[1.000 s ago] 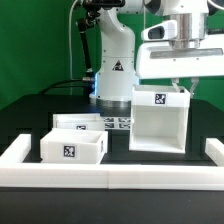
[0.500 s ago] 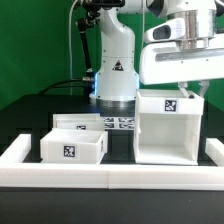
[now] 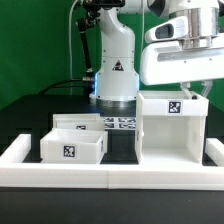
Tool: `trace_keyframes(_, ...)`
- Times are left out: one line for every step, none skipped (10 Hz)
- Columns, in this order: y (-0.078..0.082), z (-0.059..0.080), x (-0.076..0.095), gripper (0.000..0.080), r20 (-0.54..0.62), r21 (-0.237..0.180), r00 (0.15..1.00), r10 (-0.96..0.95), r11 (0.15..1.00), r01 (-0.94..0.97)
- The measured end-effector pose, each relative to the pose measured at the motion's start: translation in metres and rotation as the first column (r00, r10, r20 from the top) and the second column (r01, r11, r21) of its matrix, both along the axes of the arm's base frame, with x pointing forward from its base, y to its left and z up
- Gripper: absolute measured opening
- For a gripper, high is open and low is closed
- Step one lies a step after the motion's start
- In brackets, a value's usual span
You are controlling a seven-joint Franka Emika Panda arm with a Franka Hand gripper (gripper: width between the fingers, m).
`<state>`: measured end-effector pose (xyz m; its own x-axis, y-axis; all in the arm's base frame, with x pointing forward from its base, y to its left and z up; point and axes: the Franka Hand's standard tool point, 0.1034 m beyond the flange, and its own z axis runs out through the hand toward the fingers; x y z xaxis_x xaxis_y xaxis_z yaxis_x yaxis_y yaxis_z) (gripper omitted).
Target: Assemble drawer
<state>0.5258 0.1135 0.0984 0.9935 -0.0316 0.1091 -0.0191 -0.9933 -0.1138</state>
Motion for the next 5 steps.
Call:
trace_keyframes(0.001,-0.002,0.002,0.0041,0.001,0.002,1.0,-0.003,1.0,0.003)
trace_keyframes(0.001,-0.002,0.008,0.0041,0.014,0.005,1.0,-0.007,1.0,0.007)
trace_keyframes(0.001,-0.001,0.016,0.0041,0.02,0.008,1.0,-0.013,1.0,0.013)
trace_keyframes(-0.001,0.0,0.026,0.0041,0.032,0.009,0.999,-0.013,1.0,0.013)
trace_keyframes(-0.006,0.0,0.033,0.0041,0.04,0.006,0.999,-0.004,1.0,0.004)
